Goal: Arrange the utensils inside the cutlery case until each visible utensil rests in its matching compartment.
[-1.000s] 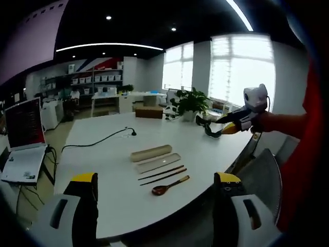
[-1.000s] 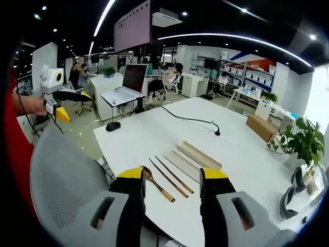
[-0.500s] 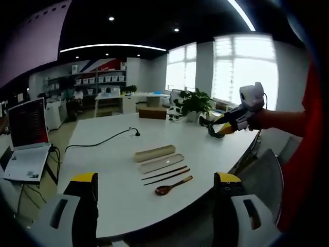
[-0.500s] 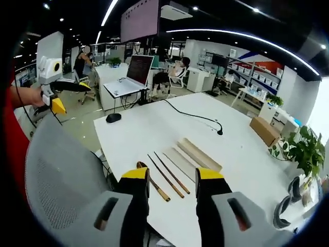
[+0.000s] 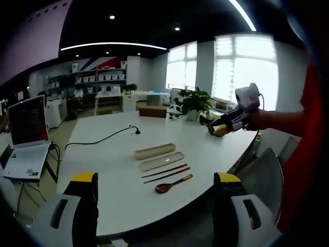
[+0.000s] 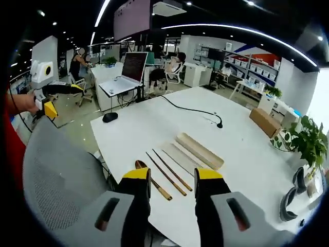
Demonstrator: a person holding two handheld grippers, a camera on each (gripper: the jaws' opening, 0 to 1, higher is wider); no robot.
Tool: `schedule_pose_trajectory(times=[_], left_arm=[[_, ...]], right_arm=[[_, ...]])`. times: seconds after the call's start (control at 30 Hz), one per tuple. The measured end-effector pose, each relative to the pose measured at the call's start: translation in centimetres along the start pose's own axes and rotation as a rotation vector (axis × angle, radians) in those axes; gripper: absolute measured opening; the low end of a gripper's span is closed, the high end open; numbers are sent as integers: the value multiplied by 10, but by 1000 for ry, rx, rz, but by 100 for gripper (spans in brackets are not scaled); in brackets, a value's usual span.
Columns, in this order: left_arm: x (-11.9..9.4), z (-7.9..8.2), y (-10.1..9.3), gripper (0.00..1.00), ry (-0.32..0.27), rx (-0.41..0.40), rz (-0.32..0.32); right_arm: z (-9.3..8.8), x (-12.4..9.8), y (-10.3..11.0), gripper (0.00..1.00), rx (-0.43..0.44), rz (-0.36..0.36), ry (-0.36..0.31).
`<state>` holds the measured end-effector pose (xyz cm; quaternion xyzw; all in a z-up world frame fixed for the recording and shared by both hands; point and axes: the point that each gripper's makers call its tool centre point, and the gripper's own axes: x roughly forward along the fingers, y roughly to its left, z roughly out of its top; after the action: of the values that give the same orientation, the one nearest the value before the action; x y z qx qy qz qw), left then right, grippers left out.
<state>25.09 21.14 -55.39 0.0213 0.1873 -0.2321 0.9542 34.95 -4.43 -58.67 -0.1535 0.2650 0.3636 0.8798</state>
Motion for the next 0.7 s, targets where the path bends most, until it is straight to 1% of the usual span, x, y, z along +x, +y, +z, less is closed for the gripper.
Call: schedule_pose_trajectory(times=[0.07, 0.17, 0.33, 0.4, 0.6, 0.7], left_arm=[[-1, -1, -1, 95, -1, -13, -6], [0, -5, 0, 95, 15, 1, -10], [2, -7, 3, 95, 15, -12, -18], [3, -8, 2, 95, 18, -5, -23], [6, -9, 2, 95, 26, 2, -38], [7, -11, 4, 95, 29, 1, -41]], right_arm=[[-1, 4, 0, 26, -7, -2, -1], [0, 8, 0, 26, -17, -3, 5], [0, 14, 0, 21, -63, 5, 25], [1, 17, 0, 21, -75, 12, 29], [-6, 32, 0, 17, -123, 39, 83], [-6, 38, 2, 17, -137, 53, 91]])
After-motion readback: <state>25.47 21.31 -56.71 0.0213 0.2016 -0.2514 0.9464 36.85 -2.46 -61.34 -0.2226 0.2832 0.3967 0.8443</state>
